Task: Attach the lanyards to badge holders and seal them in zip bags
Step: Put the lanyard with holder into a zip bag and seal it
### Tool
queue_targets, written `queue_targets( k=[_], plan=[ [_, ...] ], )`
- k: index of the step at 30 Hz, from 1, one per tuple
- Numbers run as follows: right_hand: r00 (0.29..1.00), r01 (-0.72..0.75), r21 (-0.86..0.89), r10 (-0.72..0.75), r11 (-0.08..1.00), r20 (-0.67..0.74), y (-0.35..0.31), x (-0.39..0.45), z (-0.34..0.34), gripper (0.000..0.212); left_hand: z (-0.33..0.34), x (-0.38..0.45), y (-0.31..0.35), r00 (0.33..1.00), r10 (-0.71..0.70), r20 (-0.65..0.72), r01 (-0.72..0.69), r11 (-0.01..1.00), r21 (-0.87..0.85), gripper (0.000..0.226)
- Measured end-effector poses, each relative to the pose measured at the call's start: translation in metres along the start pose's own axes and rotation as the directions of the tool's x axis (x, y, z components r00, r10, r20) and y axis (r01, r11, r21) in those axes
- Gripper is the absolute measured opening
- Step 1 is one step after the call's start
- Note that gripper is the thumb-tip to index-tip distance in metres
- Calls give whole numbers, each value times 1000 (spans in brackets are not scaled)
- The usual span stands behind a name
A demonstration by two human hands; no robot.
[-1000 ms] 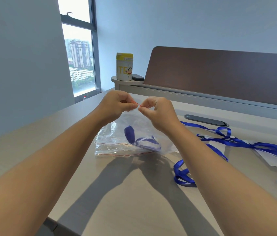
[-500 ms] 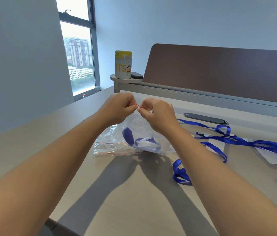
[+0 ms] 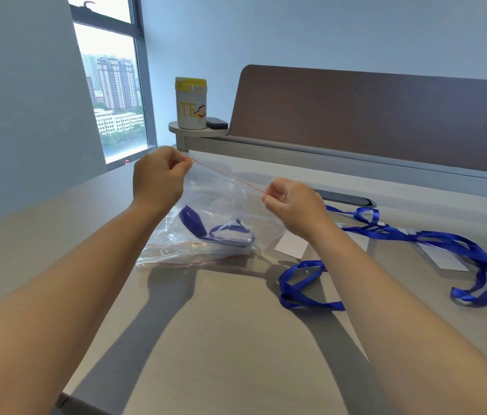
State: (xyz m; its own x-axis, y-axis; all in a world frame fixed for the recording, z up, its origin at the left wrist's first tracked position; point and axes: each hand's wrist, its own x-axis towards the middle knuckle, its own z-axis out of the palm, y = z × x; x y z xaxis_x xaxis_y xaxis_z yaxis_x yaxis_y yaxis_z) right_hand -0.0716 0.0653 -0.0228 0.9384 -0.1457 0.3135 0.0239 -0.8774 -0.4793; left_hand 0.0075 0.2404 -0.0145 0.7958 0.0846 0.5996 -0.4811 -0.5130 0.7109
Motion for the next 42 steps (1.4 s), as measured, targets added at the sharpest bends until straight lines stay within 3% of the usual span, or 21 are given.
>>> queue_targets(
  k=[8,14,19,21,23,25,28,32,34,36,39,42],
  plan=[
    [1000,-28,14,28,999,14,35,-16,-12,9,11,-10,4,997,-80,-13,79,996,-32,26],
    [999,-1,43,-1,999,34,43,-24,-18,18,15,-13,4,992,-123,21,124,991,-56,26],
    [1000,-7,37,7,999,1,48,-29,-17,20,5,-19,3,972,-152,177,170,981,-93,24],
    [1000,-24,46,25,999,-15,51,-32,-16,19,-8,-23,2,911,-231,343,293,946,-141,17],
    [999,-44,55,44,998,5,52,-36,-15,20,-23,-26,-2,773,-322,547,510,828,-234,20],
    [996,-69,69,65,995,57,52,-40,-14,20,-38,-29,-10,619,-379,688,691,679,-247,39],
    [967,-153,83,132,985,217,49,-47,-13,20,-45,-35,-30,503,-534,679,745,666,-29,51],
    [862,-312,45,262,949,434,40,-54,-5,14,-32,-54,-48,375,-691,619,750,618,235,51],
    [822,-360,10,312,933,476,38,-54,1,17,-19,-61,-52,368,-698,615,755,610,241,58],
    [820,-406,41,344,913,458,39,-50,9,21,-6,-64,-55,406,-693,595,754,622,210,64],
    [848,-452,134,378,882,371,44,-37,26,33,10,-62,-60,455,-678,577,738,650,181,44],
    [828,-529,240,434,814,354,43,-23,43,25,21,-59,-62,408,-658,633,768,622,152,26]
  ],
)
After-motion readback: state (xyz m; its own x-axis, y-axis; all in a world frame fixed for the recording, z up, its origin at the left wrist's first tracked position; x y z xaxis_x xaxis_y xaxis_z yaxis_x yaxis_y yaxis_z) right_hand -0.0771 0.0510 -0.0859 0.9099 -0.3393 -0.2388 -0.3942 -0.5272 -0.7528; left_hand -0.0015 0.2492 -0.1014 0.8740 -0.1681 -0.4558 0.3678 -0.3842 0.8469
